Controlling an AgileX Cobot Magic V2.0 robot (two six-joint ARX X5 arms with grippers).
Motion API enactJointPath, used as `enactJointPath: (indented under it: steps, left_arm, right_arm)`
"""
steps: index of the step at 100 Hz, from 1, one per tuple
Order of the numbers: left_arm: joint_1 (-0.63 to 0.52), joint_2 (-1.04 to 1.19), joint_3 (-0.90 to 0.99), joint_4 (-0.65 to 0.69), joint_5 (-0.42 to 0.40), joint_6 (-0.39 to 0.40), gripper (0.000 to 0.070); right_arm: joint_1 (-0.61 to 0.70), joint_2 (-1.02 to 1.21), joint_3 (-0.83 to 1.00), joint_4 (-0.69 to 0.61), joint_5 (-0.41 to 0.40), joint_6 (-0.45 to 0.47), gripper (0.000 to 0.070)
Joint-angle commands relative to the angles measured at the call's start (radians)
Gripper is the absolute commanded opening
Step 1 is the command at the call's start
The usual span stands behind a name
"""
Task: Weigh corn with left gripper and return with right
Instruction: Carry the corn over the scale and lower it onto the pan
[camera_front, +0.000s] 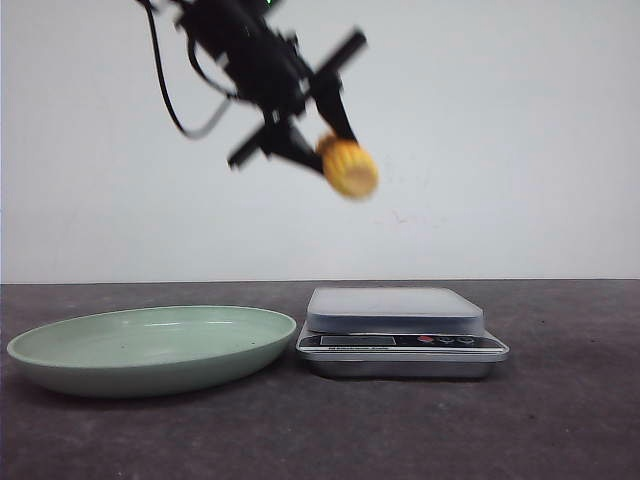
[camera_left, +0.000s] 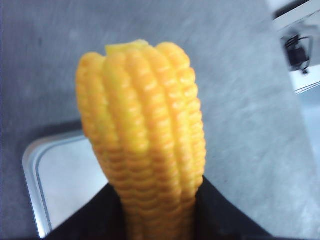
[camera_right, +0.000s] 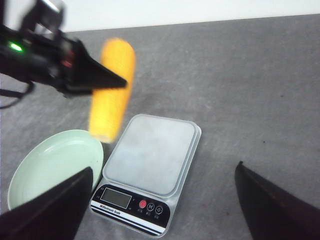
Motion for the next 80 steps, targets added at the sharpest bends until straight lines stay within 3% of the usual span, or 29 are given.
enactJointPath:
  steps: [1, 33, 51, 80]
  left_arm:
    - [-0.014, 0.050, 0.018, 0.006, 0.012, -0.034, 0.0010]
    - [-0.040, 0.137, 0.018, -0.020, 0.024, -0.034, 0.0010]
    - [-0.061, 0.147, 0.018, -0.038, -0.030, -0.033, 0.0011]
    - [-0.071, 0.170, 0.018, -0.113, -0.051, -0.018, 0.0011]
  right_arm:
    - [0.005, 0.010, 0.013, 0.005, 0.004, -0.013, 0.0574]
    - [0.005, 0.009, 0.013, -0.020, 0.004, -0.031, 0.0573]
    - [0.005, 0.009, 0.013, -0.020, 0.028, -0.039, 0.0574]
    - [0.005, 0.009, 0.013, -0.021, 0.029, -0.038, 0.0574]
